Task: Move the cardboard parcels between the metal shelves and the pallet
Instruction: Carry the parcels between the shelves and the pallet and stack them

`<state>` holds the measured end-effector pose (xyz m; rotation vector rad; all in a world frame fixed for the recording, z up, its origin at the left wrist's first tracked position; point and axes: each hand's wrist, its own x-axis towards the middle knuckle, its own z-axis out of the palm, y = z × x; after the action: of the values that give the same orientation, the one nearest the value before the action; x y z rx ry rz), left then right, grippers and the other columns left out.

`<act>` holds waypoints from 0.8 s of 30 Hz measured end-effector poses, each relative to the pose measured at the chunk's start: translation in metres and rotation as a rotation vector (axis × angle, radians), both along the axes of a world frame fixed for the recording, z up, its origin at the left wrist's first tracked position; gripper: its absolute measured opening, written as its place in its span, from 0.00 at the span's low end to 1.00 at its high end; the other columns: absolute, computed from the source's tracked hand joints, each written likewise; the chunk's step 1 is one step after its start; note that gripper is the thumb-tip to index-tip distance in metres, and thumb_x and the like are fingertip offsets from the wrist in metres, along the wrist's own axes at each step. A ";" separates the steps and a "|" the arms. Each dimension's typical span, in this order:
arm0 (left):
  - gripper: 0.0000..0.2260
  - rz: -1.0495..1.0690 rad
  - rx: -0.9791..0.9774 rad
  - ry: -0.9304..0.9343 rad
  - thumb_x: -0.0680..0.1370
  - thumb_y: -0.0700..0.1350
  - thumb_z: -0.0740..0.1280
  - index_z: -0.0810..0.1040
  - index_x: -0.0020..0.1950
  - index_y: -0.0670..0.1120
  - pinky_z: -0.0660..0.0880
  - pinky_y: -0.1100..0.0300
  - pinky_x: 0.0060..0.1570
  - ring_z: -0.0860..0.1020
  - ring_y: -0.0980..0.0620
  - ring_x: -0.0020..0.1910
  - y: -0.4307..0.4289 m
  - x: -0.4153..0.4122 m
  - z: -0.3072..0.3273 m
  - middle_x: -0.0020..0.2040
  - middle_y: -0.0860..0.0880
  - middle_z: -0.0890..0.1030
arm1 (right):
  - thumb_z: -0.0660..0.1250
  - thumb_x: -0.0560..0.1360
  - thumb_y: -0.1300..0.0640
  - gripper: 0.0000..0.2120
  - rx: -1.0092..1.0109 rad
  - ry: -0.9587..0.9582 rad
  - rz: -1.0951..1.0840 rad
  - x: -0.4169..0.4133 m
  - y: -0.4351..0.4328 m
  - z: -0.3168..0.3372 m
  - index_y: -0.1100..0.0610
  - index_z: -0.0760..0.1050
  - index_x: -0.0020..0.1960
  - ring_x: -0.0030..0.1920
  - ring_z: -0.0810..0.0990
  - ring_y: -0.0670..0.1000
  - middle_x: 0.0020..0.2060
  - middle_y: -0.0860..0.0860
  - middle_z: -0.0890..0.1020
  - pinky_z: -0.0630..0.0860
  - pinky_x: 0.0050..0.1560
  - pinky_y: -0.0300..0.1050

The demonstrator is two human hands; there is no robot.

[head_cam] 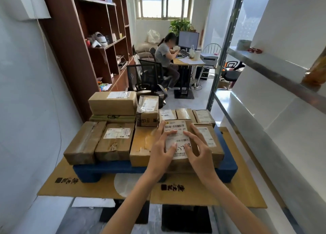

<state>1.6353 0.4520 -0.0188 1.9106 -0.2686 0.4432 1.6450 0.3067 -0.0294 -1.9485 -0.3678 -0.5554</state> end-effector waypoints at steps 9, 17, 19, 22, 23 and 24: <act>0.14 -0.020 0.113 0.074 0.78 0.48 0.63 0.73 0.64 0.52 0.76 0.65 0.54 0.58 0.81 0.63 -0.007 0.121 -0.003 0.77 0.63 0.53 | 0.67 0.74 0.66 0.20 0.092 0.073 0.011 0.119 -0.006 -0.007 0.54 0.74 0.64 0.72 0.59 0.37 0.71 0.44 0.67 0.69 0.68 0.46; 0.23 -0.158 0.056 0.137 0.81 0.38 0.60 0.64 0.71 0.61 0.71 0.76 0.51 0.61 0.54 0.71 0.009 0.234 0.022 0.78 0.49 0.54 | 0.66 0.74 0.63 0.16 0.230 0.143 -0.064 0.232 0.007 -0.006 0.48 0.77 0.59 0.68 0.69 0.49 0.67 0.45 0.69 0.77 0.59 0.54; 0.23 -0.187 0.248 0.191 0.81 0.39 0.61 0.62 0.75 0.48 0.62 0.78 0.58 0.56 0.53 0.74 0.023 0.272 0.021 0.79 0.51 0.49 | 0.67 0.74 0.60 0.16 0.187 0.134 -0.113 0.260 0.012 -0.007 0.49 0.77 0.60 0.67 0.69 0.48 0.66 0.43 0.68 0.77 0.59 0.55; 0.27 -0.274 0.388 0.316 0.79 0.36 0.63 0.60 0.76 0.46 0.59 0.73 0.62 0.52 0.48 0.77 0.042 0.324 0.024 0.79 0.47 0.47 | 0.68 0.74 0.61 0.16 0.121 0.155 -0.130 0.296 0.021 -0.013 0.52 0.76 0.61 0.66 0.68 0.45 0.67 0.44 0.66 0.78 0.58 0.54; 0.28 -0.294 0.412 0.344 0.78 0.35 0.64 0.60 0.76 0.45 0.59 0.75 0.60 0.52 0.47 0.77 0.046 0.338 0.026 0.79 0.45 0.48 | 0.68 0.74 0.61 0.17 0.105 0.180 -0.133 0.306 0.024 -0.015 0.52 0.75 0.61 0.66 0.68 0.45 0.67 0.46 0.67 0.77 0.59 0.55; 0.29 -0.300 0.446 0.361 0.77 0.35 0.65 0.60 0.76 0.45 0.59 0.74 0.60 0.52 0.47 0.77 0.049 0.350 0.026 0.79 0.45 0.49 | 0.68 0.73 0.61 0.17 0.082 0.203 -0.144 0.315 0.026 -0.018 0.52 0.75 0.61 0.66 0.67 0.46 0.68 0.49 0.67 0.75 0.61 0.55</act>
<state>1.9854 0.5009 0.0076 2.2900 -0.4319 -0.1816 1.9596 0.3328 -0.0477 -1.9412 -0.0753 -0.4517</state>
